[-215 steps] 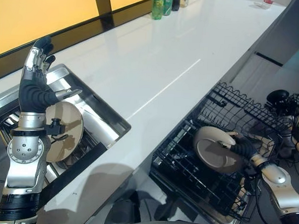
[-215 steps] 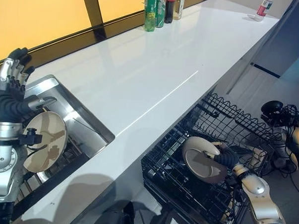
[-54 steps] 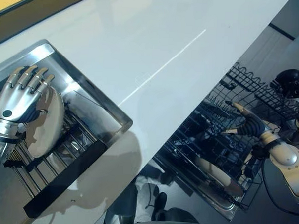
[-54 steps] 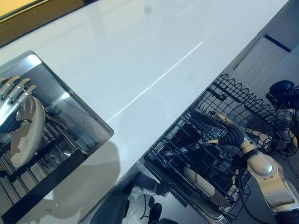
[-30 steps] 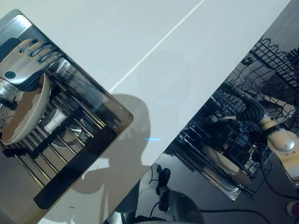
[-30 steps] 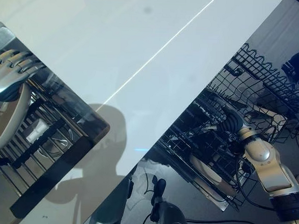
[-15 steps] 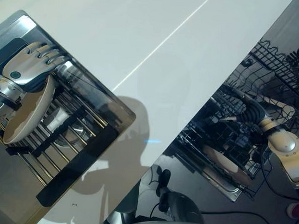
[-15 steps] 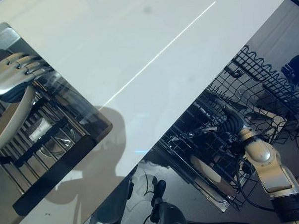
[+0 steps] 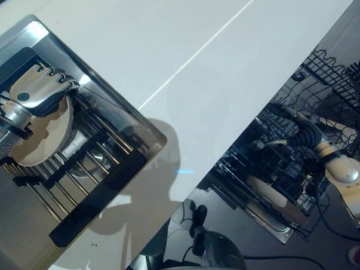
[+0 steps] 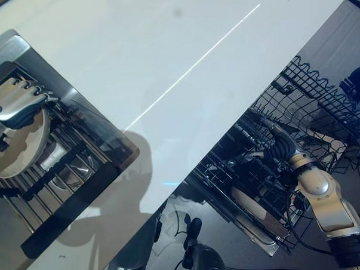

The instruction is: Pick up plates and place into dishwasher.

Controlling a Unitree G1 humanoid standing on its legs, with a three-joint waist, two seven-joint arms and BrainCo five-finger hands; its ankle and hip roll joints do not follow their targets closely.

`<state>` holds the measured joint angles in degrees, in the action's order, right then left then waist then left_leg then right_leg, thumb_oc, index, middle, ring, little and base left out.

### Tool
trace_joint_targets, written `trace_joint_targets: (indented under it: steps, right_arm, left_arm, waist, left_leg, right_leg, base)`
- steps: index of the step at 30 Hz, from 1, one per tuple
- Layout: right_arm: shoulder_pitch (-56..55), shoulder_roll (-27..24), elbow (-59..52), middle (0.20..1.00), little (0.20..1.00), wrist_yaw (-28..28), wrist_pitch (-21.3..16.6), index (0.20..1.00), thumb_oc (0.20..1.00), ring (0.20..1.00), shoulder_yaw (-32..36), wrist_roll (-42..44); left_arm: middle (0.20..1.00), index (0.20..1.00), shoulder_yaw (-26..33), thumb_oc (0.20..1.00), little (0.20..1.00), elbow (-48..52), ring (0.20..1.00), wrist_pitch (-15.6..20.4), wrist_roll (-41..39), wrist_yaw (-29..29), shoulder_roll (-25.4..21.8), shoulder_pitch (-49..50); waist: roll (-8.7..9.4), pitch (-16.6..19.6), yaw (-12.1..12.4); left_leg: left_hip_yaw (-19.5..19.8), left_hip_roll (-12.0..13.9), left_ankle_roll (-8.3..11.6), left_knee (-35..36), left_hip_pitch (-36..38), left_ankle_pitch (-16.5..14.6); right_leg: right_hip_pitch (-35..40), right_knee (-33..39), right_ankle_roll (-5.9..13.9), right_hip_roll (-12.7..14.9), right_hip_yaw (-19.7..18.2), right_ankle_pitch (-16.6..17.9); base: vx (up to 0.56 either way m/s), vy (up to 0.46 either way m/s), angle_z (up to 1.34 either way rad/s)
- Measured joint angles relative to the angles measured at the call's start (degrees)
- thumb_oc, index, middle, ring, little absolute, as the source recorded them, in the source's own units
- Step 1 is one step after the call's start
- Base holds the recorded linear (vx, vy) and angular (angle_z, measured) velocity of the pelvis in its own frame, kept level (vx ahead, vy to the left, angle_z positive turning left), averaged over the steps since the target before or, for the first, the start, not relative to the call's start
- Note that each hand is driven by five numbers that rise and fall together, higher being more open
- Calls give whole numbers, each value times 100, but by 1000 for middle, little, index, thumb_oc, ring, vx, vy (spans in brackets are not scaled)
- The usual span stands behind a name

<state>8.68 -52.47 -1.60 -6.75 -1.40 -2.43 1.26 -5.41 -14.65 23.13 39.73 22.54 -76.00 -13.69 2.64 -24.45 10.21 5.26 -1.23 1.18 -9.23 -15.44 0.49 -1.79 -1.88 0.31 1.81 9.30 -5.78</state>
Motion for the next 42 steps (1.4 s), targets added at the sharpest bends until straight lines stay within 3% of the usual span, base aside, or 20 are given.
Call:
trace_joint_targets:
  steps: [12,20,24,33,42]
  right_arm:
    - [-30,259,-47,1000,1000,-100,-1,1000,1000,1000,238,-11]
    - [-290,537,-88,1000,1000,-119,3,1000,1000,1000,433,-120]
    - [-575,712,-249,1000,1000,-160,9,1000,1000,1000,433,-187]
    - [-933,776,-261,1000,1000,-239,27,1000,1000,1000,431,-187]
    - [-1147,836,-271,1000,1000,-437,51,1000,1000,1000,438,-185]
  left_arm:
    - [200,200,829,200,200,-12,200,12,-11,144,620,650]
    - [200,200,1708,200,200,-11,200,149,-7,954,1641,1141]
    - [200,200,2086,200,200,116,200,248,-4,1210,1936,1381]
    - [200,200,2516,200,200,767,200,408,-119,1004,2128,1773]
    - [200,200,2593,200,200,847,200,415,-479,477,2101,1847]
  waist:
    - [-58,48,12]
    - [-250,442,32]
    - [-252,792,25]
    - [-250,1243,22]
    - [-257,1265,-7]
  left_leg:
    - [74,-28,13,96,376,8]
    - [141,-62,18,155,509,11]
    - [139,-62,22,220,595,11]
    - [140,-66,27,280,741,14]
    - [121,-57,27,275,785,14]
  right_leg:
    - [400,111,-2,9,70,-3]
    - [573,201,-3,14,137,-3]
    - [633,230,-6,16,138,-18]
    - [758,271,-8,19,136,-31]
    - [757,233,-9,22,106,-36]
  base:
    - [14,-24,2]
    - [41,-28,5]
    - [34,-49,0]
    - [25,-27,0]
    - [25,5,-1]
